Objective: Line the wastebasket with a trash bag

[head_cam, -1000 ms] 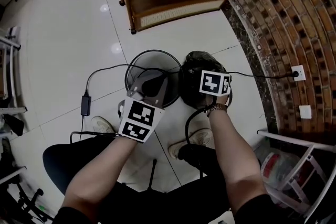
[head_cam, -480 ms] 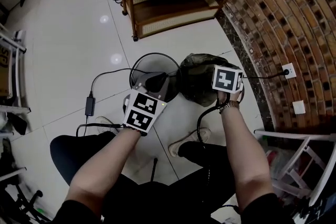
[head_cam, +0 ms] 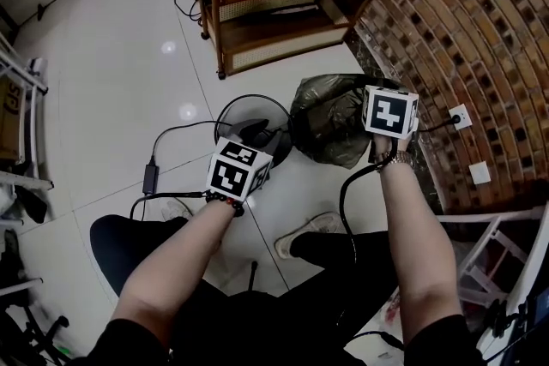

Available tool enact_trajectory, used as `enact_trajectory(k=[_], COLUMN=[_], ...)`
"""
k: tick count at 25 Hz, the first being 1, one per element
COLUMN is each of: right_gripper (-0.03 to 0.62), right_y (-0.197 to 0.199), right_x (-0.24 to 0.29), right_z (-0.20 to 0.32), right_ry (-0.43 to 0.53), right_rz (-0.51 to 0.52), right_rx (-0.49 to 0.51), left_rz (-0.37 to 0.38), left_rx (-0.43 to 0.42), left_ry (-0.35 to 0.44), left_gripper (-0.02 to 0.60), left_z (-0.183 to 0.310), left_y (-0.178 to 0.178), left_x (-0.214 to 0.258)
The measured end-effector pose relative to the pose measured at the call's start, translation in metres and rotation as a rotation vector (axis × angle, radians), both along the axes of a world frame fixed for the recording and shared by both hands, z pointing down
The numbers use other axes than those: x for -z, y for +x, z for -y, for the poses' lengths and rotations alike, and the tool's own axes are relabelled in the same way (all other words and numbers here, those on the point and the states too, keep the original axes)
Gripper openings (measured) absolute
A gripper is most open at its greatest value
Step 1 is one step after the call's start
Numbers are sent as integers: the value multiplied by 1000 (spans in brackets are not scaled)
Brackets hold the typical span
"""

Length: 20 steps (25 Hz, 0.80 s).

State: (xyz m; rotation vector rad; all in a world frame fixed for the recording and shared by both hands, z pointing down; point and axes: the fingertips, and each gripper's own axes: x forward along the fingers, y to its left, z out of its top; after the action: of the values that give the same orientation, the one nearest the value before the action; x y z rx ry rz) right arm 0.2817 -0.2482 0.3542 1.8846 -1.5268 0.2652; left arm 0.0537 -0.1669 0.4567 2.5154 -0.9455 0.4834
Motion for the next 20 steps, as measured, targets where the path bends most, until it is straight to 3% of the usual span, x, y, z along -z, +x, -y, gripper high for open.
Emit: enact_trajectory(k=[11,20], right_gripper=[2,2], right_y=[-21,-52], right_x=[111,186], right_z=[-2,-18], right_ry=[129,219], right_rz=[5,66], right_rx=[92,181], left_rz=[-113,-240], left_rx=[46,168], left_ry=[-109,-211], left_gripper=[186,221], left_z=[3,33], left_y=[13,7], left_x=[4,1])
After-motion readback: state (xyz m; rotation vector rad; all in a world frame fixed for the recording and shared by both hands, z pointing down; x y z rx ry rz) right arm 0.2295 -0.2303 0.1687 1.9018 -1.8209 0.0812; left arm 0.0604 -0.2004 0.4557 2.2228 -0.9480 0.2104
